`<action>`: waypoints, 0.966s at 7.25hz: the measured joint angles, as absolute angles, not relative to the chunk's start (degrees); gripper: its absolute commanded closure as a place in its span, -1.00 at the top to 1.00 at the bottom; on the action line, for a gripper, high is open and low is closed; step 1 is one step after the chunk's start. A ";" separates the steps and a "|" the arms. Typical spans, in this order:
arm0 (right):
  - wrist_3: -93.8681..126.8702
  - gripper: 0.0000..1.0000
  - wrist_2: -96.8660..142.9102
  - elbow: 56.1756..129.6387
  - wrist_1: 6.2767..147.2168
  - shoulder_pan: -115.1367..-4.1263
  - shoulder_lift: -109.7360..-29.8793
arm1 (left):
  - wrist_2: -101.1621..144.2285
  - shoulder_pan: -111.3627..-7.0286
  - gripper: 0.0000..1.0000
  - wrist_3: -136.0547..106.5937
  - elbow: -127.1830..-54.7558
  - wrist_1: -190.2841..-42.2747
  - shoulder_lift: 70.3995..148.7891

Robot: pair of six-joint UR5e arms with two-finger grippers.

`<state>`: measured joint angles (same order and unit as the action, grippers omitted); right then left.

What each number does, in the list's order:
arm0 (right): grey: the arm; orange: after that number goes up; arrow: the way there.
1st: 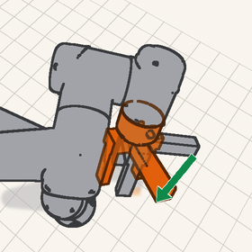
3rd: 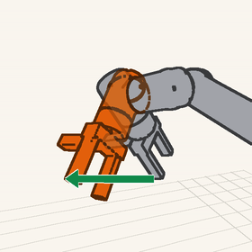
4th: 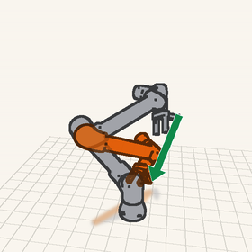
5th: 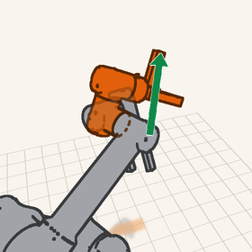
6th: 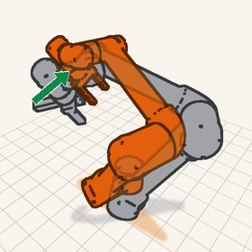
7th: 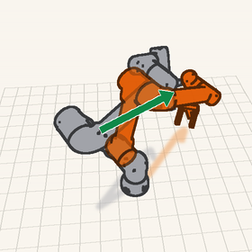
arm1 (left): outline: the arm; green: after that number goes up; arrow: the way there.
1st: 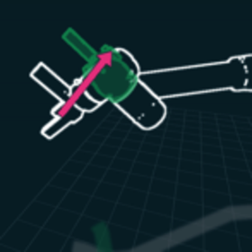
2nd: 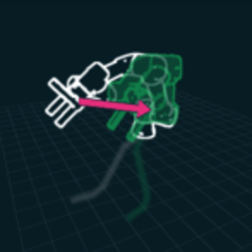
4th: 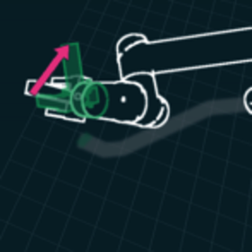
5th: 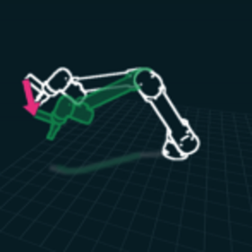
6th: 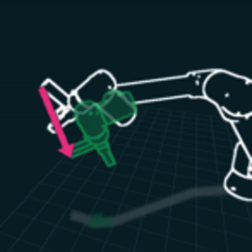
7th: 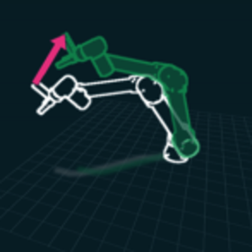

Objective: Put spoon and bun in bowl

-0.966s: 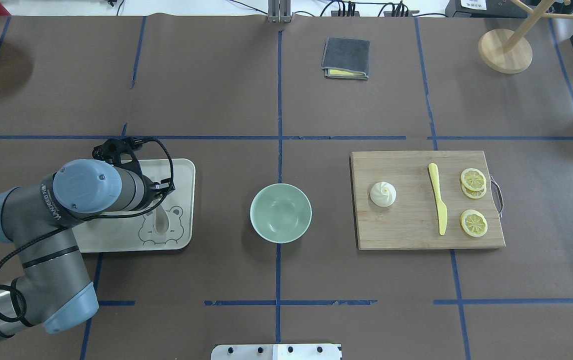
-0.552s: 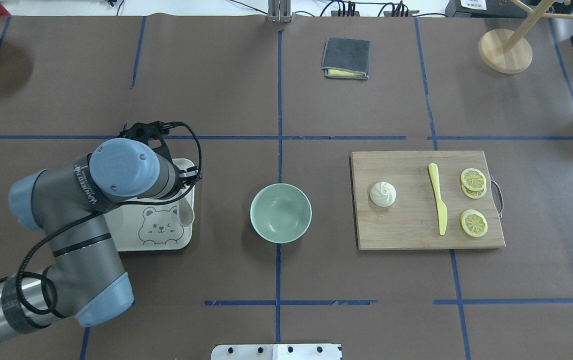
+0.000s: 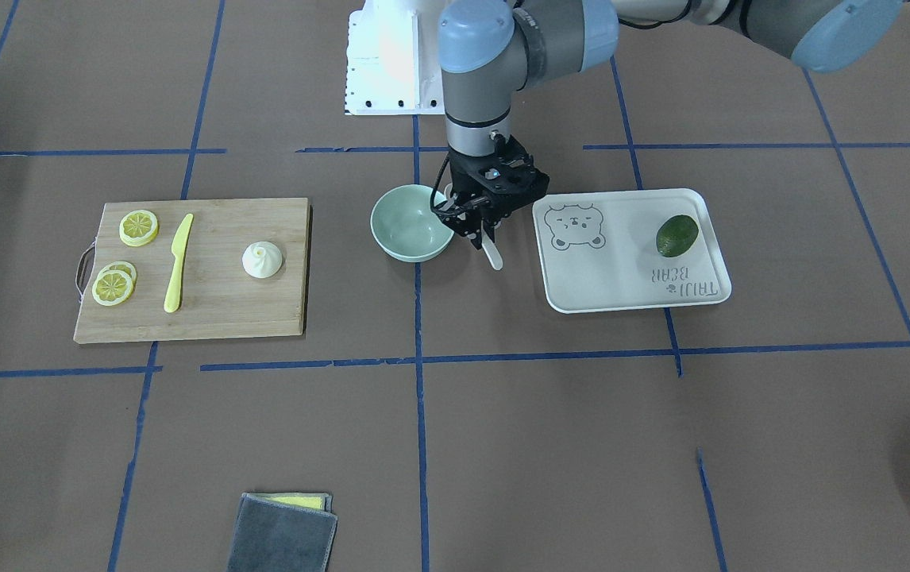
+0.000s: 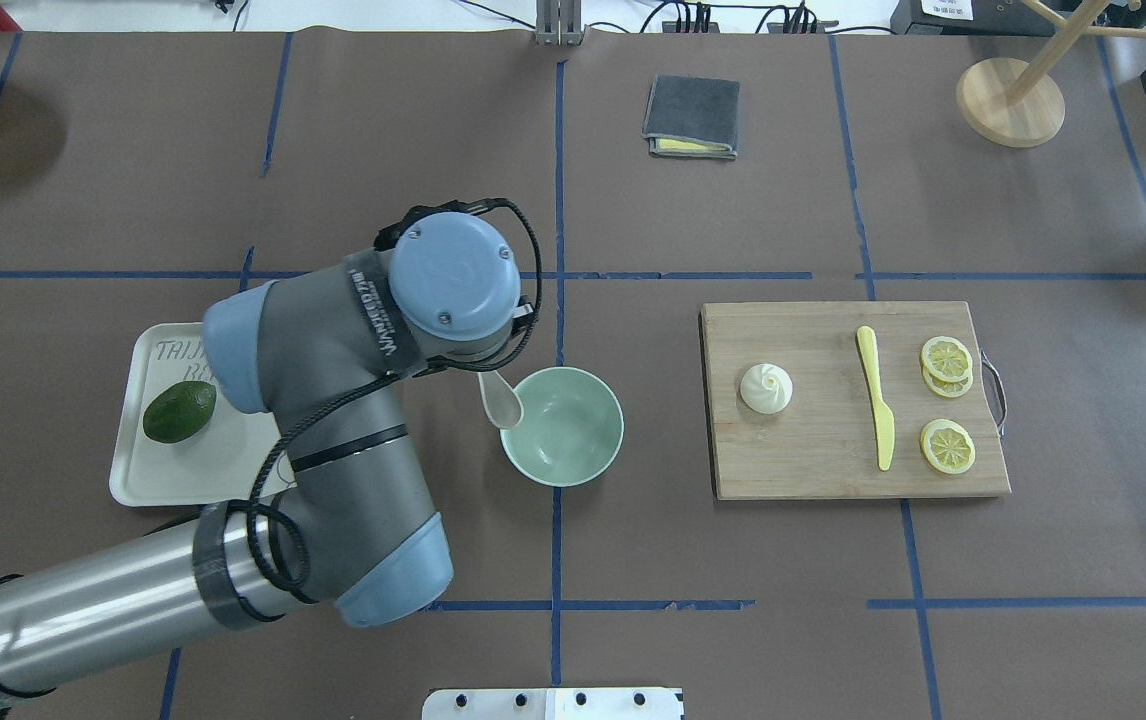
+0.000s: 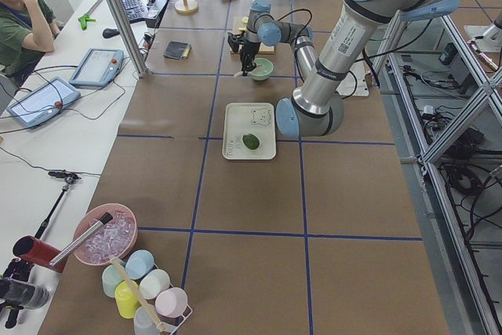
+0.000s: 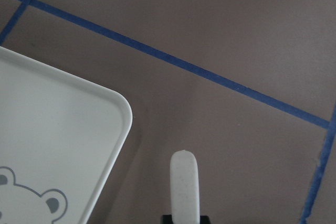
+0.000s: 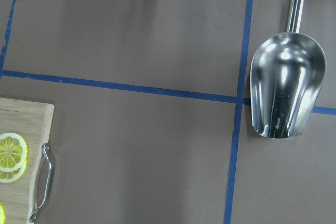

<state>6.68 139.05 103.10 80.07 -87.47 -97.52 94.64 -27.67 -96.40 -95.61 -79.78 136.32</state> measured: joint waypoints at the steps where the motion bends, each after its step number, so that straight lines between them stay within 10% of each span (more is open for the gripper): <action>1: 6.68 1.00 139.21 103.46 80.07 -87.50 -97.92 | 94.60 -26.82 -1.00 -97.76 -92.83 -79.58 138.84; 4: 6.72 1.00 139.25 103.93 80.07 -87.51 -98.34 | 94.27 -24.70 0.87 -98.71 -90.64 -79.65 140.50; 7: 6.62 1.00 139.09 104.10 80.01 -87.54 -98.19 | 94.17 -24.54 1.00 -94.19 -92.92 -79.77 139.39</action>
<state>6.62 139.09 104.10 80.01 -87.54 -98.19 94.17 -24.54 -94.19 -92.92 -79.77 139.39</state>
